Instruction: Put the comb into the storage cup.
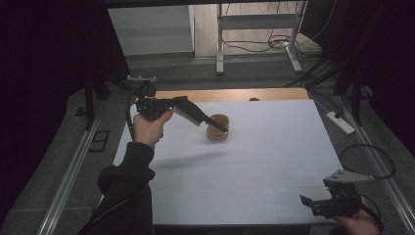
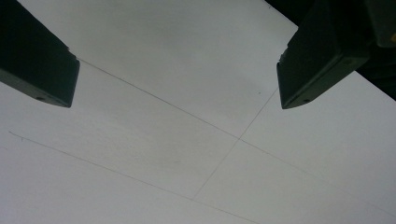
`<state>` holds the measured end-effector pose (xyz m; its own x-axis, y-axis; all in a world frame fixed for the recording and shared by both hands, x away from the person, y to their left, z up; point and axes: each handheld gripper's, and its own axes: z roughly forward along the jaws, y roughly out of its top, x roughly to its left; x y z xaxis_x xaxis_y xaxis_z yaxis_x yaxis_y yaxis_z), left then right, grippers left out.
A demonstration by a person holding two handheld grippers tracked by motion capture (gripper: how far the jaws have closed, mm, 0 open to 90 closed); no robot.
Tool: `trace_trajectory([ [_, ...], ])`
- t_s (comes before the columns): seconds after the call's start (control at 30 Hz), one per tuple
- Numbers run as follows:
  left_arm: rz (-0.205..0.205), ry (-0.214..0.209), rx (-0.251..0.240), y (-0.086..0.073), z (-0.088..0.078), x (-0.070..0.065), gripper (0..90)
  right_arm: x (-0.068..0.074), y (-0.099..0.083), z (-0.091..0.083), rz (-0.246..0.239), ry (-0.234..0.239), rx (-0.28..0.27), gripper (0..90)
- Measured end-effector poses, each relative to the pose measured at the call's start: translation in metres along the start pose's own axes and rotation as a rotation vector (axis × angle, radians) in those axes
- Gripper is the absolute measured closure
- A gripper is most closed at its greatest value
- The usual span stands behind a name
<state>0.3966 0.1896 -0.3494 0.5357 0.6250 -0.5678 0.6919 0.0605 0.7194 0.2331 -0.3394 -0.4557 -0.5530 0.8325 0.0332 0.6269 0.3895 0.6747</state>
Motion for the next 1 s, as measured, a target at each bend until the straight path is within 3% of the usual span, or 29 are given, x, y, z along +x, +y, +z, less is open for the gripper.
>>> trace_trajectory([
  [1.0, 0.002, 0.073, -0.015, 0.025, 0.007, 0.004, 83.9, 0.001, 0.000, 0.001, -0.011, 0.006, 0.008, 0.0],
])
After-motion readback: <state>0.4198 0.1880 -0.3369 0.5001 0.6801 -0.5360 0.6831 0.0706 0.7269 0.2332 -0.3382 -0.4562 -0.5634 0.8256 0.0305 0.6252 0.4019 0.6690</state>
